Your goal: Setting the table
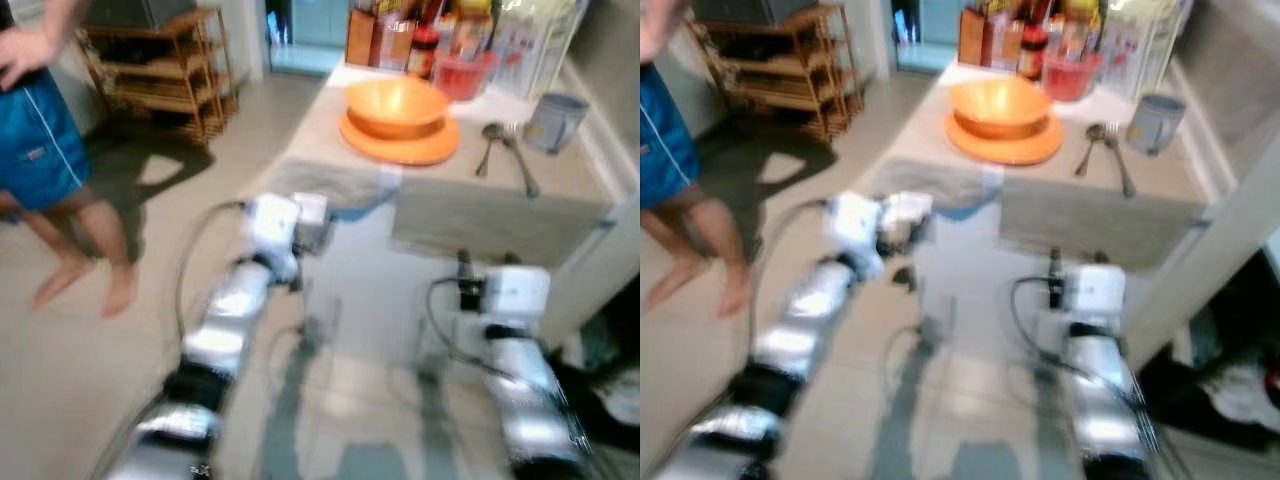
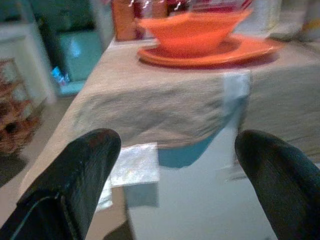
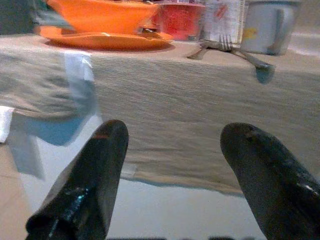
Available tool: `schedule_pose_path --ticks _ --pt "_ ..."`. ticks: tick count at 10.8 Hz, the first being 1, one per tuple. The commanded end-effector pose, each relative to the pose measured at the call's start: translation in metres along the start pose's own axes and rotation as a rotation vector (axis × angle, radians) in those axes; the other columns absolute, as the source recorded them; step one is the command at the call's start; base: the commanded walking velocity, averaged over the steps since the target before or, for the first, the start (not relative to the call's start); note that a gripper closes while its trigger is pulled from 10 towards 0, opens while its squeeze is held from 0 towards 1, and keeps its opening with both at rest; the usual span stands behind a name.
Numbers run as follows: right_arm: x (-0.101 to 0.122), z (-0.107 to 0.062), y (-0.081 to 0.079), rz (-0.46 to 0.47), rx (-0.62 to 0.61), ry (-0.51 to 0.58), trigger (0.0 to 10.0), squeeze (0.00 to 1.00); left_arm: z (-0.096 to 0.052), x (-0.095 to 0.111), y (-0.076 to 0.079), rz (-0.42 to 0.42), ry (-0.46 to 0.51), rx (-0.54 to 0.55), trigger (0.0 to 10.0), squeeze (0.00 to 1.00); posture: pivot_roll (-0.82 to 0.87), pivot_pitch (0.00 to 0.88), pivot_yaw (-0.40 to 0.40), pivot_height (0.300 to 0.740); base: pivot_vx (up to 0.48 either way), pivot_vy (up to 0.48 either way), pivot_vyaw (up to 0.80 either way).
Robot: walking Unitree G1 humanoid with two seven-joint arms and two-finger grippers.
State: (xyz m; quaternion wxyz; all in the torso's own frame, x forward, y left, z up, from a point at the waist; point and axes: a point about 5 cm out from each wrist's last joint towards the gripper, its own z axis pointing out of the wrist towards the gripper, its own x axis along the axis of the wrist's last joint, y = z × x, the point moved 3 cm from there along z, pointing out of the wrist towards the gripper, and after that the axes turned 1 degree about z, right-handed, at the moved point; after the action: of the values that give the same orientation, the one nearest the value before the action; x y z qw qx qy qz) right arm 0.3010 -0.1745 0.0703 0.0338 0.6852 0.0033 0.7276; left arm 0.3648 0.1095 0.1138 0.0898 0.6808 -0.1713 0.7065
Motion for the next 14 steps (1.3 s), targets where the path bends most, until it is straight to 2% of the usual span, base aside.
schedule_pose_path --ticks 1,4,6,7,8,9,10,11,13,14 --pt "-0.001 0.000 0.012 -0.025 -0.028 -0.009 10.0 0.00 0.005 0.006 0.012 0.000 0.020 -0.039 10.0 0.00 -0.01 0.000 0.047 0.740 0.289 -0.379 0.00" --pt "-0.003 -0.002 0.012 -0.023 -0.030 -0.013 10.0 0.00 0.005 0.007 0.011 -0.001 0.033 -0.032 10.0 0.00 -0.01 0.000 0.048 0.740 0.320 -0.351 0.00" --pt "0.001 -0.002 0.010 -0.022 -0.027 0.003 10.0 0.00 0.004 0.015 0.003 0.000 0.075 0.020 10.0 0.00 -0.01 0.000 0.048 0.740 0.000 0.000 0.00" --pt "0.034 0.004 -0.003 -0.100 0.027 0.126 10.0 0.00 0.004 0.018 0.001 0.000 0.088 0.029 10.0 0.00 -0.01 0.000 0.051 0.740 0.000 0.000 0.00" --pt "0.053 0.009 -0.003 -0.028 -0.003 0.169 10.0 0.00 0.003 0.022 -0.007 -0.009 0.106 0.080 10.0 0.00 -0.01 0.000 0.050 0.740 0.000 0.000 0.00" --pt "0.043 0.009 0.012 0.025 -0.067 0.120 10.0 0.00 0.001 0.023 -0.021 -0.038 0.101 0.147 10.0 0.00 -0.01 0.000 0.047 0.740 0.000 0.000 0.00" --pt "0.033 0.005 0.023 0.022 -0.098 0.082 10.0 0.00 -0.003 0.022 -0.036 -0.017 0.080 0.179 10.0 0.00 -0.01 0.000 0.047 0.740 0.000 0.000 0.00" --pt "0.032 0.003 0.024 0.004 -0.089 0.077 10.0 0.00 -0.009 0.018 -0.050 -0.001 0.060 0.211 10.0 0.00 -0.01 0.000 0.045 0.740 0.000 0.000 0.00" --pt "0.036 0.004 0.013 0.002 -0.039 0.080 10.0 0.00 -0.014 0.012 -0.064 -0.088 0.029 0.271 10.0 0.00 0.00 0.000 0.040 0.740 0.000 0.000 0.00" --pt "0.036 0.007 0.012 0.011 -0.042 0.078 10.0 0.00 -0.017 0.011 -0.066 -0.065 0.022 0.273 10.0 0.00 0.01 0.000 0.029 0.740 0.000 0.000 0.00"
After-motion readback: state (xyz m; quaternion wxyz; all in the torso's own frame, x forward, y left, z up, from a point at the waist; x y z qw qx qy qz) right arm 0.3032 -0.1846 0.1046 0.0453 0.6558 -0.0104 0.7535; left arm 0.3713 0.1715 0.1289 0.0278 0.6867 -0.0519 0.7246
